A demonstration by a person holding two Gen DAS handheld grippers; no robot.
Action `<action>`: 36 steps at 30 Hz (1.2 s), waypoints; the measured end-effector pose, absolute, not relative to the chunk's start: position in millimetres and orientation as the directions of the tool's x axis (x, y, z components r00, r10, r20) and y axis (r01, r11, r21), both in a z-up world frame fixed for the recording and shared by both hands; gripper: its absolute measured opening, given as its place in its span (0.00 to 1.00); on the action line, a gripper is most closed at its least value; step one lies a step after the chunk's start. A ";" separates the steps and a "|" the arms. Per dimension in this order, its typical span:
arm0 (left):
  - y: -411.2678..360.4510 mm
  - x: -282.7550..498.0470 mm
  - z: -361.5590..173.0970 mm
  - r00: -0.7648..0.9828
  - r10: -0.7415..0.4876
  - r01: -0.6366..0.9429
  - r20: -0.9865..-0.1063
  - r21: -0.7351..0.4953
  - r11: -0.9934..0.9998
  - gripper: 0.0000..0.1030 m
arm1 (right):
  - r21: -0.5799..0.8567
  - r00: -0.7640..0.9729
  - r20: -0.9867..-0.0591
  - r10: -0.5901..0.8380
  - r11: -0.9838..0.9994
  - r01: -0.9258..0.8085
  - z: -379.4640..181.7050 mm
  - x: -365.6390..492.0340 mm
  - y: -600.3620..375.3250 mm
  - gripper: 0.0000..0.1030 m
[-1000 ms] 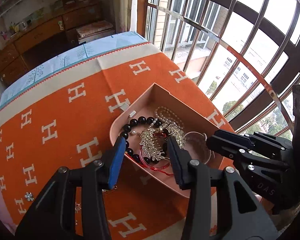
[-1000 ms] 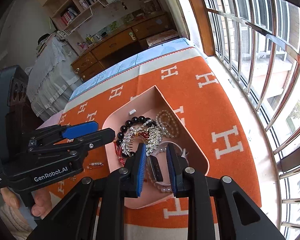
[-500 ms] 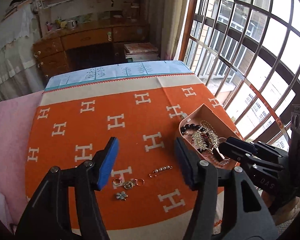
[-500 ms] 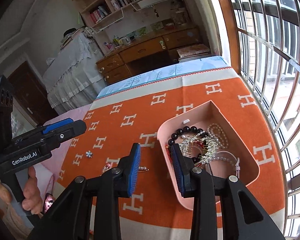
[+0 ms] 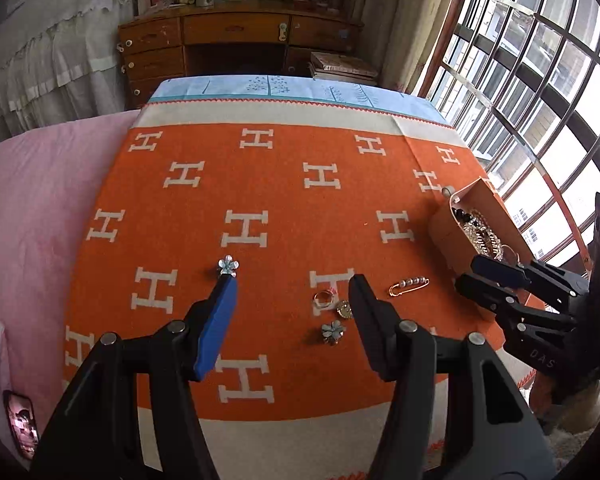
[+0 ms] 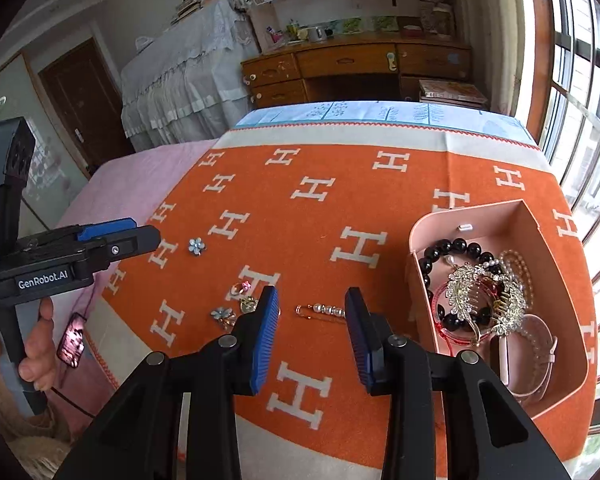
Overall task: Organize jewelry
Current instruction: 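Withdraw both open tools from the pink box, then grasp the pearl safety pin with the right tool while the left tool grasps the gold coin pendant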
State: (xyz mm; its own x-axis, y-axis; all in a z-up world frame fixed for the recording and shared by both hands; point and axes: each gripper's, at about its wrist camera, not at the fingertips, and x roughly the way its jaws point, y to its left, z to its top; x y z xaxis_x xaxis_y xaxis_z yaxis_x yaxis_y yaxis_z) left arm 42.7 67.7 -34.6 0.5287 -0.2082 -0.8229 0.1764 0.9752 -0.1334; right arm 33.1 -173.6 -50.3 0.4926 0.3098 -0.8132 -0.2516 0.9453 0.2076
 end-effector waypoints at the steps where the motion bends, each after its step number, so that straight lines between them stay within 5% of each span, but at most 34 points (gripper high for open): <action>1: 66.7 42.0 -40.2 0.518 -0.205 0.180 -0.830 -0.128 0.975 0.53 | 0.183 0.483 -0.821 0.305 0.941 -0.284 -56.2 36.9 -170.8 0.34; 16: 42.8 40.2 -95.6 0.406 -0.216 0.251 -0.888 -0.119 0.961 0.53 | 0.040 0.244 -0.938 0.248 0.774 -0.633 -120.2 95.5 -151.7 0.34; 22: 31.2 47.0 -97.8 0.391 -0.231 0.284 -0.891 -0.122 0.951 0.53 | 0.011 0.190 -0.958 0.215 0.688 -0.725 -136.8 97.4 -143.7 0.23; 26: 25.6 52.6 -101.9 0.376 -0.241 0.302 -0.895 -0.128 0.945 0.53 | -0.013 0.203 -0.958 0.204 0.675 -0.737 -138.8 92.7 -138.6 0.07; 36: 11.1 64.5 -110.6 0.337 -0.282 0.363 -0.898 -0.152 0.919 0.51 | 0.042 0.253 -0.933 0.257 0.774 -0.632 -128.2 71.9 -151.4 0.07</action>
